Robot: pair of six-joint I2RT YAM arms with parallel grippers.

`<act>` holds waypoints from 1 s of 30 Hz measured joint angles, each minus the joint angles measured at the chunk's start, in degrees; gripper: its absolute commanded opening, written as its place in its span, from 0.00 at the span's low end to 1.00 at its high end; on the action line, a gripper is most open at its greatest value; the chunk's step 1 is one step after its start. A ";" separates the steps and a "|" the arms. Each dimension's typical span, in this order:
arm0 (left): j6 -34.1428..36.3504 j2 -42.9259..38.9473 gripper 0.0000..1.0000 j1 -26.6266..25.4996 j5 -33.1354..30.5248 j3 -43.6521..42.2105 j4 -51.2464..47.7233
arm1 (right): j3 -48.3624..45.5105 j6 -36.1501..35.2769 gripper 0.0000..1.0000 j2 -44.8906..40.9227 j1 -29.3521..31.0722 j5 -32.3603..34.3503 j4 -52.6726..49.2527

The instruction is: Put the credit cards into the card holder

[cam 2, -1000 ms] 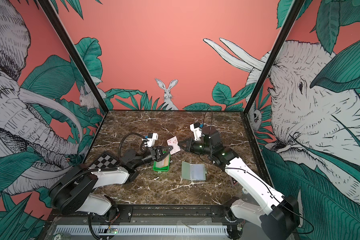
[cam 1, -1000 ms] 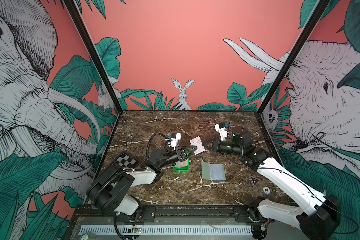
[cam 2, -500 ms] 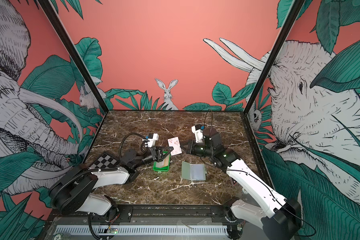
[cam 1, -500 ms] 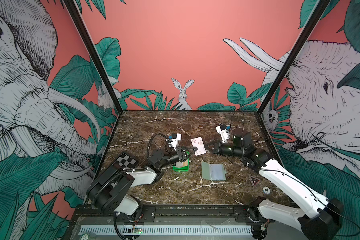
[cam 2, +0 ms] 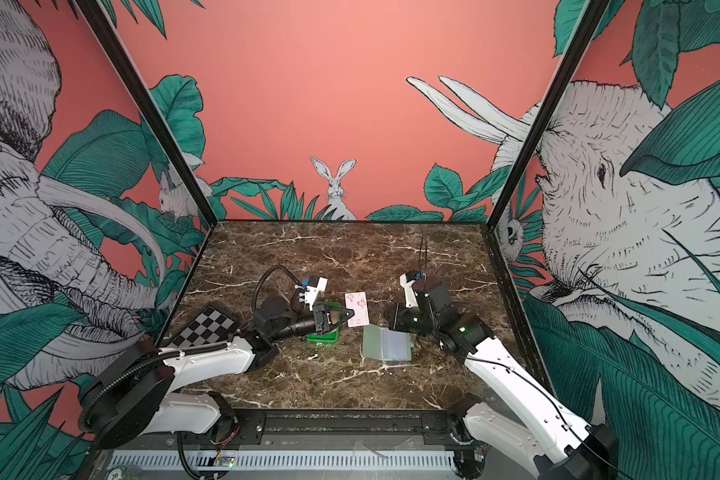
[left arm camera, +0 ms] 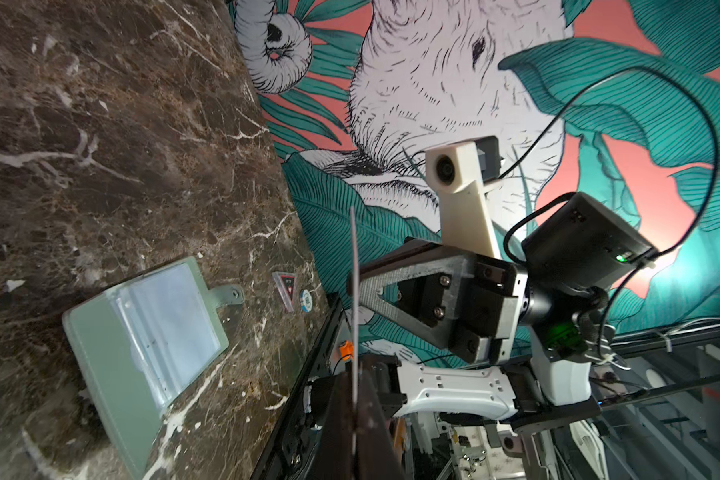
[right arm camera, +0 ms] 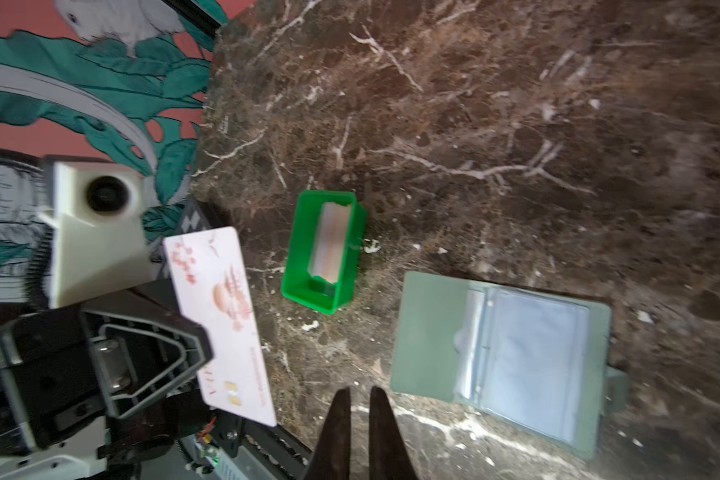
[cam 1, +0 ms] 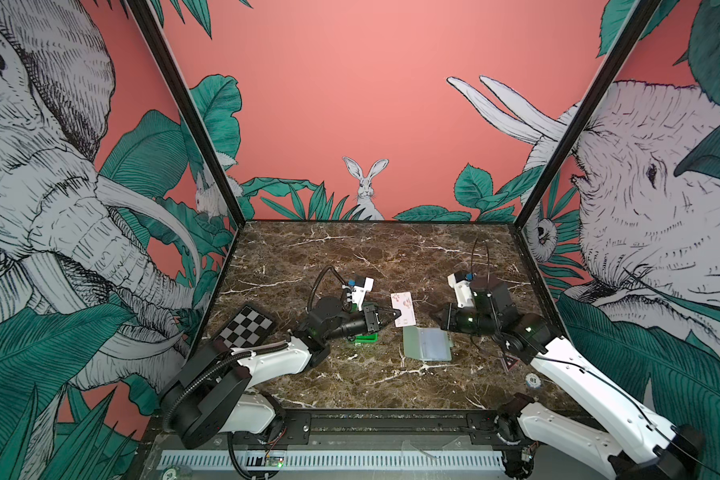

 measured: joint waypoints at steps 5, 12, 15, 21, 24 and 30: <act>3.04 1.44 0.04 -3.13 -2.23 2.78 -6.14 | -2.84 -1.88 0.16 0.55 0.00 3.85 -4.85; 5.92 7.61 0.03 -6.88 -6.16 7.48 -13.79 | -6.67 -4.02 0.15 5.62 0.00 6.27 -6.21; 7.87 9.29 0.03 -8.55 -8.52 10.23 -19.26 | -7.41 -4.72 0.15 8.22 0.00 7.04 -6.10; 9.88 11.61 0.02 -10.14 -12.28 13.86 -26.56 | -9.29 -5.35 0.15 12.22 0.00 9.51 -4.94; 9.86 13.66 0.02 -10.47 -13.25 14.69 -28.28 | -10.36 -5.33 0.15 13.81 0.00 10.45 -4.57; 9.55 17.03 0.02 -11.19 -15.08 15.93 -30.97 | -11.23 -5.33 0.14 16.52 0.00 13.03 -4.07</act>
